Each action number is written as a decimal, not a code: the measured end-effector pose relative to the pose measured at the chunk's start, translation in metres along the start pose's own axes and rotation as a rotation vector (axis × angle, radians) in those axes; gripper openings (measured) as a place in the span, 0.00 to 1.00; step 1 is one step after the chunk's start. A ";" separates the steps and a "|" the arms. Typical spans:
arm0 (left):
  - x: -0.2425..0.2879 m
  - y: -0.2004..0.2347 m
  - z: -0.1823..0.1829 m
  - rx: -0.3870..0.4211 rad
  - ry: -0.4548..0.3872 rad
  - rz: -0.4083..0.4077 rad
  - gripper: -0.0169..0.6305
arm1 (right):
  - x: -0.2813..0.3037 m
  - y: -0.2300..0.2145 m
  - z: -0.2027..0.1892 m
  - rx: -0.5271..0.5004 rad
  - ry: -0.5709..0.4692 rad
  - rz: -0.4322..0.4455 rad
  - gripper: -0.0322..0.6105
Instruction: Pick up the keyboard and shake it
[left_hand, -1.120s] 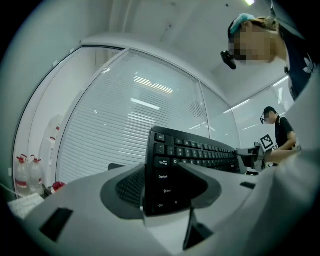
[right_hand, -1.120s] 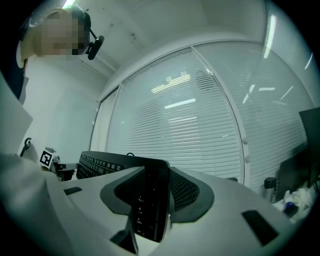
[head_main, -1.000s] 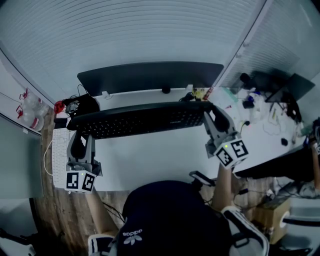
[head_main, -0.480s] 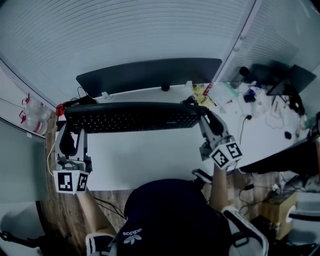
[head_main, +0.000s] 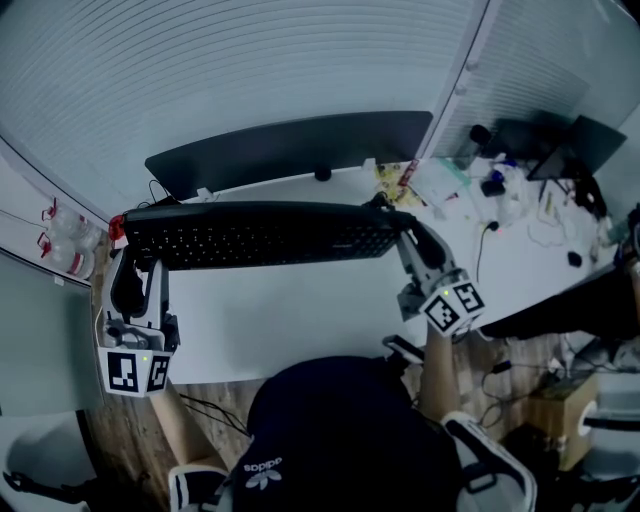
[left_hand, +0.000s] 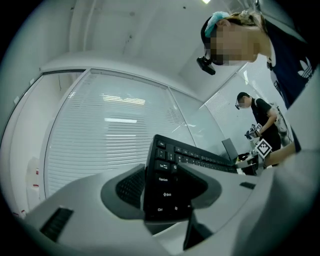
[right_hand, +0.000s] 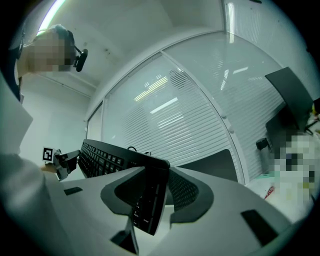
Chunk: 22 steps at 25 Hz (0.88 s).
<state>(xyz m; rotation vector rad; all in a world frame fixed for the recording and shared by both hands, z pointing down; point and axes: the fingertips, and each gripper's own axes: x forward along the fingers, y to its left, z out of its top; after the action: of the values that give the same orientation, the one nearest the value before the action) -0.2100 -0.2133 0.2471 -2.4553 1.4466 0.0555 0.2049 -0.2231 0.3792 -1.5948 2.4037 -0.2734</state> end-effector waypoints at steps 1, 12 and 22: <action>0.001 -0.001 0.000 -0.003 -0.002 -0.001 0.34 | 0.001 -0.001 0.002 -0.004 0.001 0.001 0.27; -0.006 -0.007 0.004 -0.108 -0.060 -0.009 0.34 | -0.016 -0.003 -0.005 0.009 0.044 0.010 0.25; -0.001 -0.003 0.008 -0.125 -0.088 -0.019 0.34 | -0.006 -0.005 -0.002 0.029 0.039 -0.019 0.24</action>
<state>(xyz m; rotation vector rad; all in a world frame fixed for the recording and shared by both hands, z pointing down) -0.2066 -0.2093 0.2406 -2.5307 1.4221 0.2536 0.2106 -0.2194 0.3830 -1.6150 2.4032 -0.3450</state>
